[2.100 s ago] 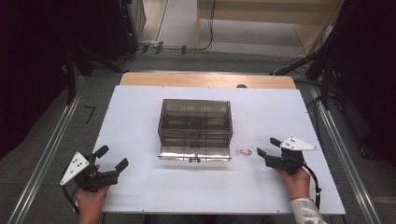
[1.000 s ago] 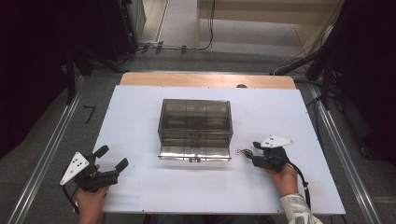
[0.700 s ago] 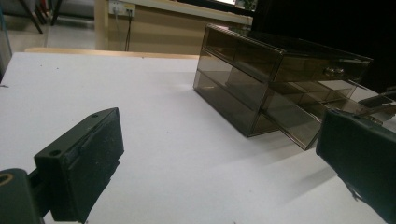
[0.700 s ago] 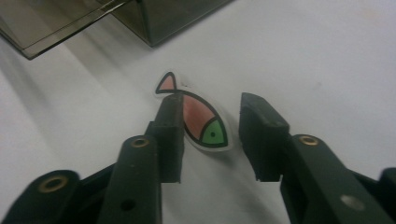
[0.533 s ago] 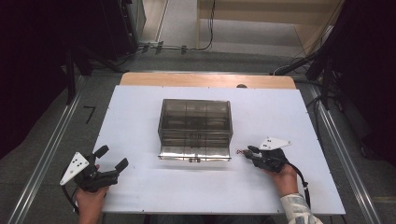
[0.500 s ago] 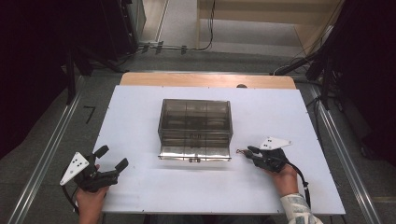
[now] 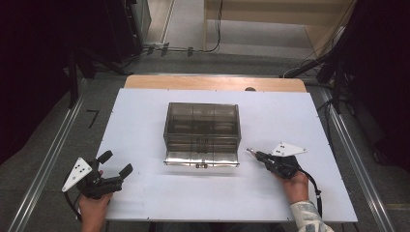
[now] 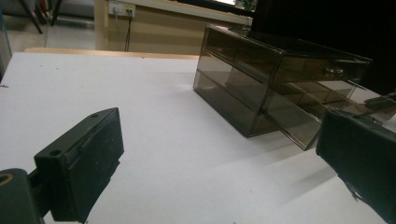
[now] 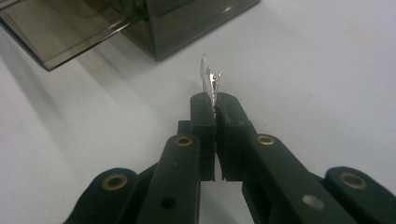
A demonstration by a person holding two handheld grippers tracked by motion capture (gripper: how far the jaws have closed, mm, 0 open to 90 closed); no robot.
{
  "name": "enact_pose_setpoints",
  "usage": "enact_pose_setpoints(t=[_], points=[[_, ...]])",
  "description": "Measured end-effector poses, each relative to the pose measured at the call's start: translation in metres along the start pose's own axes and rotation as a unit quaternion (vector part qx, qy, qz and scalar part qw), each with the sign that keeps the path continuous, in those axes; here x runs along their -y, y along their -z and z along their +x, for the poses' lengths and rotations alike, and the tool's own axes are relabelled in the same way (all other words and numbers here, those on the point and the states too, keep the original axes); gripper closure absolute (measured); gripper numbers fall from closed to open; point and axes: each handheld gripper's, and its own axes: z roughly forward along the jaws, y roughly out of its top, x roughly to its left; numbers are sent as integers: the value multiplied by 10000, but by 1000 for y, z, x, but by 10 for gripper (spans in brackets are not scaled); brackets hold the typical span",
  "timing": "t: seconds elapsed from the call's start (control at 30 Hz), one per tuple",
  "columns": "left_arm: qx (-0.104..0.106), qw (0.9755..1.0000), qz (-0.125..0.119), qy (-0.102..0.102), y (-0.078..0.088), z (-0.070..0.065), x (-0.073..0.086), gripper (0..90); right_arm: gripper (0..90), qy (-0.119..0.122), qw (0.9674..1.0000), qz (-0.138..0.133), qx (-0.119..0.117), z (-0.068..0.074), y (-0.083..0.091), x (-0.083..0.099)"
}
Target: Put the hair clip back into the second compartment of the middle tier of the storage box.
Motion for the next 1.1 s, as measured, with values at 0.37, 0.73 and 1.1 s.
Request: enact_pose_setpoints(t=[0.37, 0.73, 1.1], points=[[-4, 10000, 1, 8, 0, 0, 0, 14, 843, 32, 9959, -865, 253, 10, 15, -6], [-9, 10000, 6, 9, 0, 0, 0, 14, 842, 225, 9902, -1377, 45, 29, 19, -21], [-6, 10000, -2, 8, 0, 0, 0, 14, 843, 145, 9884, -1509, 73, 29, 22, -23]])
